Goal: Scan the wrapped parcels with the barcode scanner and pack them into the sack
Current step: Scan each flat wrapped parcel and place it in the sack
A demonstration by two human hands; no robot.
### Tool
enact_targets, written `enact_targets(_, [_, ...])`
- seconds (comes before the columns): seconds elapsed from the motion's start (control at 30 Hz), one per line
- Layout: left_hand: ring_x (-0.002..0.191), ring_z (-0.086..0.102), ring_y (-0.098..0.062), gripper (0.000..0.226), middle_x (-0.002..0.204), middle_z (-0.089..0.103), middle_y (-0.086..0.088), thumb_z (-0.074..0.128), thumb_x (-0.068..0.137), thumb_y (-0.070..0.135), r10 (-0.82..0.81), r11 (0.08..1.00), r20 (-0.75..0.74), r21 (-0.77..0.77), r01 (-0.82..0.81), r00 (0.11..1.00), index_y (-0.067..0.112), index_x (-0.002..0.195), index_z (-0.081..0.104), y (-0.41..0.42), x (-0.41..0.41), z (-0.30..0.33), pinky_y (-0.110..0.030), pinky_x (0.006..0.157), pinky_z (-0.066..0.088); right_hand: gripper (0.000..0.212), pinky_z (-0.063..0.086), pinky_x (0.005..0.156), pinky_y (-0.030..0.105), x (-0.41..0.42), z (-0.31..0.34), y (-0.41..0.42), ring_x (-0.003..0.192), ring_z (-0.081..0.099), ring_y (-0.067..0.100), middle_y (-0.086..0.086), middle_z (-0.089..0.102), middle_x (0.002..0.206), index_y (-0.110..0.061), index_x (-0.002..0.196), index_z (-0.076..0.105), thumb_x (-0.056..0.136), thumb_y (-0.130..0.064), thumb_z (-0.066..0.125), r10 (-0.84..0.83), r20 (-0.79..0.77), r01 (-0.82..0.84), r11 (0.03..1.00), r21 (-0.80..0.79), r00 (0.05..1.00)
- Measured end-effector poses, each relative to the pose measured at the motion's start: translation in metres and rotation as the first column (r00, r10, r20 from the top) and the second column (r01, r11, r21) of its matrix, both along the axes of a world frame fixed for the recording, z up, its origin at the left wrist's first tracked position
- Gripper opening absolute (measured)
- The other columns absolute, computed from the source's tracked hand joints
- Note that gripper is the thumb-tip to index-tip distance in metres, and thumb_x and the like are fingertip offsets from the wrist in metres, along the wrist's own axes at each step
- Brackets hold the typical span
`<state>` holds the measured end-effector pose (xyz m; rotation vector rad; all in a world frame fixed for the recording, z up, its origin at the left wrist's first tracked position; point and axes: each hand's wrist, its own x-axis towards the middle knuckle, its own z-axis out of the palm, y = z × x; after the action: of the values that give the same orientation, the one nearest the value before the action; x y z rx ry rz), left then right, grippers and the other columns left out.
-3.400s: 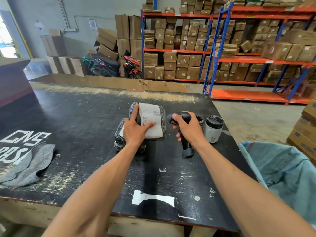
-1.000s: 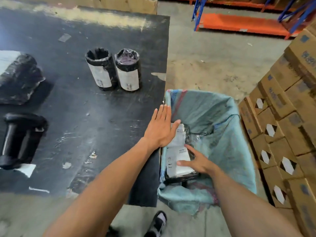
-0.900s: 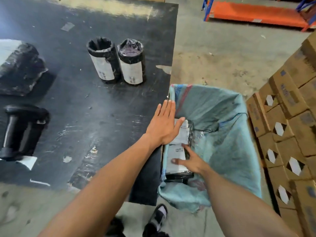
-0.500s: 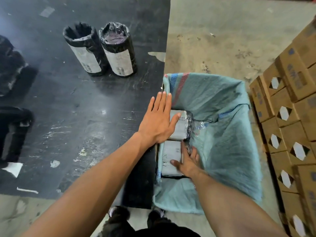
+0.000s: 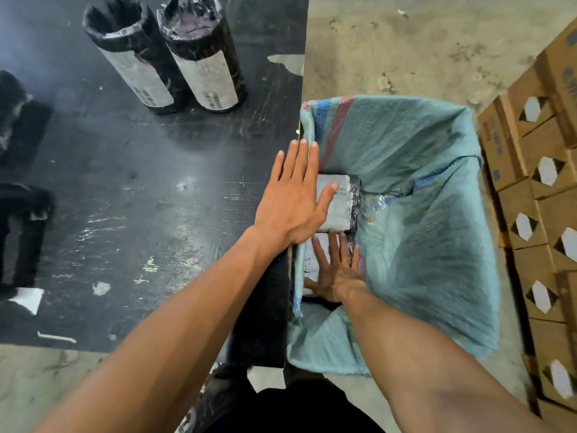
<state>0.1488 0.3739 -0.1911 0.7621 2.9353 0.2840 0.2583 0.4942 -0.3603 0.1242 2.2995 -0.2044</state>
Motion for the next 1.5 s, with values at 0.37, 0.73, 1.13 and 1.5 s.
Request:
enact_targets(0.37, [0.156,-0.012,-0.022,0.075,0.17,-0.007,-0.013,0.018,0.108,0.052,-0.002,1.0,0.047,0.021,0.001,0.999,0.004,0.161,-0.005,-0.002,0.002,0.007,-0.041,0.126,-0.008,0.095,-0.02,0.121,0.069,-0.016,0.036,-0.011,0.153,-0.04,0.037,0.011,-0.046,0.164,-0.033,0.162,-0.03,0.1,-0.078,0.026,-0.017,0.132,0.012,0.999,0.04,0.991])
enact_targets(0.73, [0.157,0.001,-0.026,0.075,0.169,0.011,-0.015,0.037,0.106,0.045,0.02,0.968,0.083,0.248,-0.04,0.996,0.002,0.161,0.01,-0.006,0.006,0.013,-0.036,0.125,-0.007,0.087,-0.011,0.13,0.053,-0.023,0.115,0.023,0.162,-0.019,0.028,0.012,-0.019,0.176,-0.025,0.17,-0.009,0.105,-0.071,0.027,-0.325,-0.157,0.31,0.944,-0.114,0.932])
enact_targets(1.13, [0.119,0.054,-0.037,0.072,0.131,0.055,-0.018,0.061,0.089,0.057,-0.182,0.98,0.034,0.091,0.178,0.983,0.003,0.135,0.051,-0.087,-0.028,0.082,-0.044,0.1,0.043,0.09,0.039,0.114,0.049,-0.014,0.242,-0.006,0.148,0.042,0.033,0.013,0.038,0.163,-0.016,0.16,0.034,0.095,-0.077,0.048,-0.458,-0.569,0.456,0.876,-0.158,0.683])
enact_targets(1.5, [0.117,0.055,-0.036,0.062,0.128,0.059,-0.018,0.058,0.091,0.053,0.005,0.999,-0.152,0.037,0.0,0.988,0.003,0.128,0.053,-0.286,-0.084,0.157,-0.043,0.096,0.043,0.087,0.04,0.112,0.05,-0.083,0.309,-0.177,0.147,0.044,0.031,0.009,0.041,0.162,-0.022,0.158,0.038,0.094,-0.08,0.047,-0.352,-0.673,0.291,0.934,-0.208,0.651])
